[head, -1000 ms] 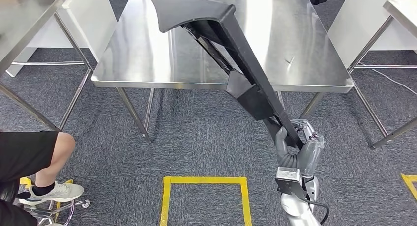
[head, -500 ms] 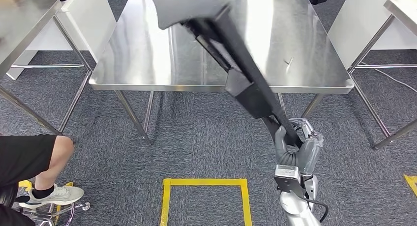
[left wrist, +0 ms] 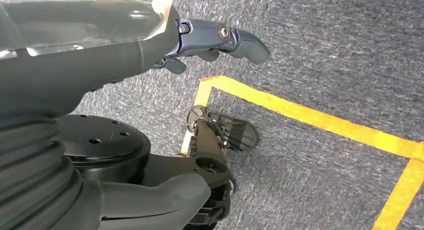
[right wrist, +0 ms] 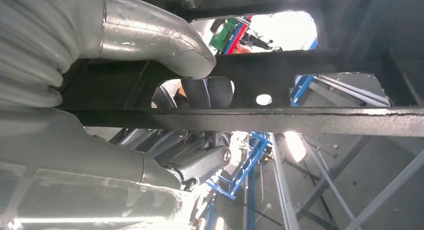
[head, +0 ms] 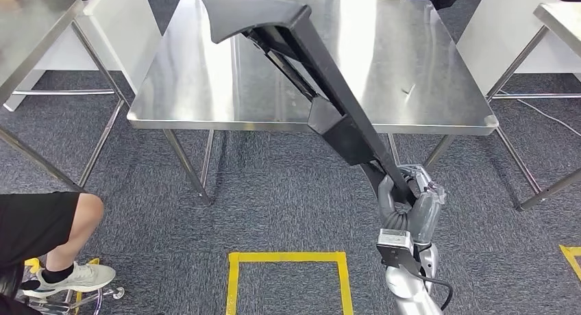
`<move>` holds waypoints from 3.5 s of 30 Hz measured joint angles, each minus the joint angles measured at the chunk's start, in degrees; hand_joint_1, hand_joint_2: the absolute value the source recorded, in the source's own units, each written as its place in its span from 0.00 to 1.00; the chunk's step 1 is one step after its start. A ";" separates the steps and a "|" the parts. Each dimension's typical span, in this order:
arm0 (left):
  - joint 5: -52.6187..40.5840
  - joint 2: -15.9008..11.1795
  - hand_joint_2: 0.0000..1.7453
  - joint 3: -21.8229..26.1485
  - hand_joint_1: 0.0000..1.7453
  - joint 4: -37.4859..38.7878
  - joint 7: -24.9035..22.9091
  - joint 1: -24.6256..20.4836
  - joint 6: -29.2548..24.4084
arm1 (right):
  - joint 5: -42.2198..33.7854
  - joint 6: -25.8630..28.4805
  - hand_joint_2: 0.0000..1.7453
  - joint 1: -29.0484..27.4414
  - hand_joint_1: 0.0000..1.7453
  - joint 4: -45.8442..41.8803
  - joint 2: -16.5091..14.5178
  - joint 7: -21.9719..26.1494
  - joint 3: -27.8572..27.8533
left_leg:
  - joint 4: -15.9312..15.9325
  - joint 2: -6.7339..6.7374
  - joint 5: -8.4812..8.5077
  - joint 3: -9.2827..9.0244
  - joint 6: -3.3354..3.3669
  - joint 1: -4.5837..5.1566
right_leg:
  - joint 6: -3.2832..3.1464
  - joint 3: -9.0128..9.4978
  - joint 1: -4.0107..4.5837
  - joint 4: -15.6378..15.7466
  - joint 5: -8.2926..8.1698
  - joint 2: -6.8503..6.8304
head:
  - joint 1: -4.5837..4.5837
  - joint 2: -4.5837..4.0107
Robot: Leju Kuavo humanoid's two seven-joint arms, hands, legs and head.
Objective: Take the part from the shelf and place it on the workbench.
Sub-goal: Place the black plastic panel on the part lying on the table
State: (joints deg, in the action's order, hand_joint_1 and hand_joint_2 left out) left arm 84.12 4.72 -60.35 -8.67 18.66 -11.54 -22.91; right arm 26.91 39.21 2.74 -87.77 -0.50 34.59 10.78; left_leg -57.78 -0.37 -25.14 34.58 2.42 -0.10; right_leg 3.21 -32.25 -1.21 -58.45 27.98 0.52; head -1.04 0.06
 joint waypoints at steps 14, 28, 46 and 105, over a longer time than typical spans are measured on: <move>0.05 -0.06 1.00 0.36 0.00 -0.10 -0.40 -0.09 -0.05 | -0.62 0.00 1.00 0.92 1.00 1.70 0.04 0.44 0.19 | -0.15 -0.18 -2.17 -1.88 -0.35 0.66 | -0.75 -1.56 0.33 0.90 -2.69 -0.22 | 0.02 -0.01; 0.09 -0.47 1.00 0.55 0.00 -0.24 0.05 0.07 0.08 | -1.57 0.00 1.00 2.06 1.00 3.04 0.06 0.82 0.55 | -0.74 -0.07 -0.12 0.70 -1.20 -0.18 | -0.42 1.24 0.02 1.28 -0.19 0.14 | 0.07 -0.01; 0.13 -0.40 1.00 0.62 0.00 -0.33 -0.10 0.05 0.01 | -2.55 0.00 1.00 3.21 1.00 4.85 0.58 1.55 1.21 | -1.66 -0.27 -4.09 -2.10 -1.15 0.20 | -1.50 -1.29 0.00 1.06 -2.49 -0.29 | 0.01 0.00; -0.23 0.05 1.00 2.38 0.00 -0.63 -0.54 0.64 -1.73 | -3.47 0.00 1.00 5.11 1.00 6.74 0.88 0.32 3.96 | 0.36 -0.55 -5.40 -6.26 -0.60 0.18 | -0.70 -2.09 0.24 0.69 -2.47 -0.63 | 0.17 0.01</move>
State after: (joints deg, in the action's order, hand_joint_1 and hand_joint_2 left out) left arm 83.89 4.77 -57.98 -9.30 18.11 -10.90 -24.64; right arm 23.44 39.21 7.84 -81.03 0.39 34.91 14.73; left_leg -57.42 -0.91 -30.54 28.32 1.82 0.08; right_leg 2.51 -34.34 -0.97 -57.75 25.51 -0.11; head -0.86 0.07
